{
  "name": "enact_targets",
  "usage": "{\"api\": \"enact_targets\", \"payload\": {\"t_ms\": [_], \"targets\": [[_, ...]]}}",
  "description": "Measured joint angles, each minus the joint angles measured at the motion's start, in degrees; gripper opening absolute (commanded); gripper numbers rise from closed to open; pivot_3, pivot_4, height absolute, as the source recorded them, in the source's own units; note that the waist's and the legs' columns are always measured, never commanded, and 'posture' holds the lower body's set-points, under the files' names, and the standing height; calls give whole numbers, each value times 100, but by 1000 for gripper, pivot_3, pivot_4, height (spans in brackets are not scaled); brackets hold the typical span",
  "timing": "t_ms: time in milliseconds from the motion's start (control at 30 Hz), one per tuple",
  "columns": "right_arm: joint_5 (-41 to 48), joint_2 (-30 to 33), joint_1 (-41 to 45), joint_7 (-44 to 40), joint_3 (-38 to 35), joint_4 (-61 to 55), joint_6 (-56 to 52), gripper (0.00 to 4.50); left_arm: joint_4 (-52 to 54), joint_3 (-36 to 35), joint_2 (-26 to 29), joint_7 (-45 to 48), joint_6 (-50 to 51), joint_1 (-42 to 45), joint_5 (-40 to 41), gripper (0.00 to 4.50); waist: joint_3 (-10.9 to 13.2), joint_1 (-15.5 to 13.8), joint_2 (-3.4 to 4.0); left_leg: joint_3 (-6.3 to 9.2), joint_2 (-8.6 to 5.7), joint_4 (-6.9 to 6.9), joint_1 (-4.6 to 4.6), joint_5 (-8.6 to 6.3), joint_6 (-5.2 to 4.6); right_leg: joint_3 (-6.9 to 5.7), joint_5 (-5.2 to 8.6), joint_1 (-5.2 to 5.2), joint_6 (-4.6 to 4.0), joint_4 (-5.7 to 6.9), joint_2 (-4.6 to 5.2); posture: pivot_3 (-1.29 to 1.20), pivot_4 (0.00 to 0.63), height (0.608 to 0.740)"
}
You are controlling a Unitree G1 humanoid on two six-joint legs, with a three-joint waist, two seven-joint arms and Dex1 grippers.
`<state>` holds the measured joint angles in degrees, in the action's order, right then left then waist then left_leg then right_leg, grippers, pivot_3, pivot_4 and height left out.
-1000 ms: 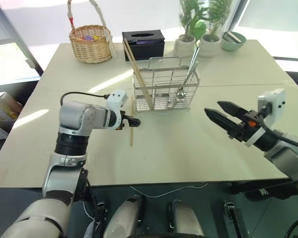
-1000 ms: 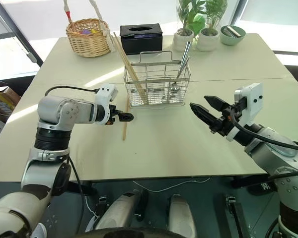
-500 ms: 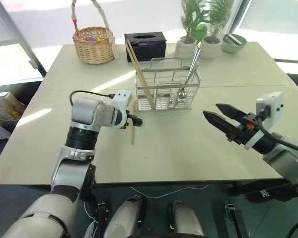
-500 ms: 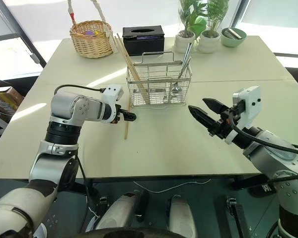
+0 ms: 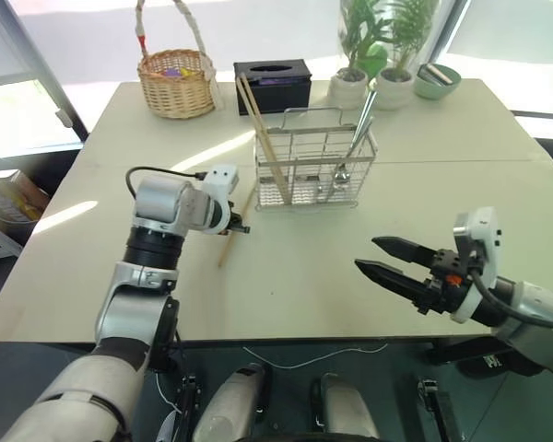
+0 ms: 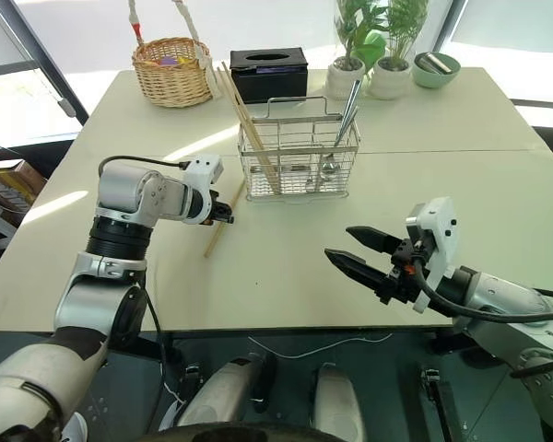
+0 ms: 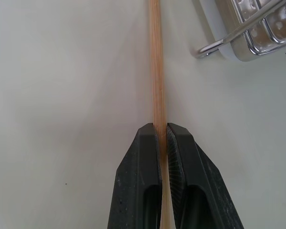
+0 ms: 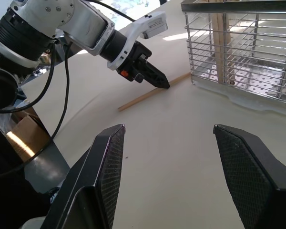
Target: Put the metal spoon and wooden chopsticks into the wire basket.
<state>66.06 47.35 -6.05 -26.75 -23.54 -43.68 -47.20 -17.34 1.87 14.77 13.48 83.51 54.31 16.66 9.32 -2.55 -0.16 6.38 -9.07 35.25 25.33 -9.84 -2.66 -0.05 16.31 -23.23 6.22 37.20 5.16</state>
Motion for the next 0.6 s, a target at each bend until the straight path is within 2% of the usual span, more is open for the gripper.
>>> {"api": "enact_targets", "payload": {"t_ms": [367,533,600], "targets": [[1,19,3,37,0,9,5,3070,-64,-379,-47,-70,-63,-13,-140,54,0,12,-1,0,0,0,0,0,0,-1,-1,-1,2,1,0,0,150,725],[-36,65,75,31,3,68,19,3070,-346,-616,73,-107,-1127,-99,-234,54,7,28,-11,0,0,-2,9,0,0,0,-5,-2,0,3,0,0,150,725],[-145,65,182,54,2,164,69,3070,-403,-627,250,-71,-1873,-123,-309,54,9,39,-14,-1,1,-3,11,1,1,0,-6,-6,1,3,0,0,150,725]]}}
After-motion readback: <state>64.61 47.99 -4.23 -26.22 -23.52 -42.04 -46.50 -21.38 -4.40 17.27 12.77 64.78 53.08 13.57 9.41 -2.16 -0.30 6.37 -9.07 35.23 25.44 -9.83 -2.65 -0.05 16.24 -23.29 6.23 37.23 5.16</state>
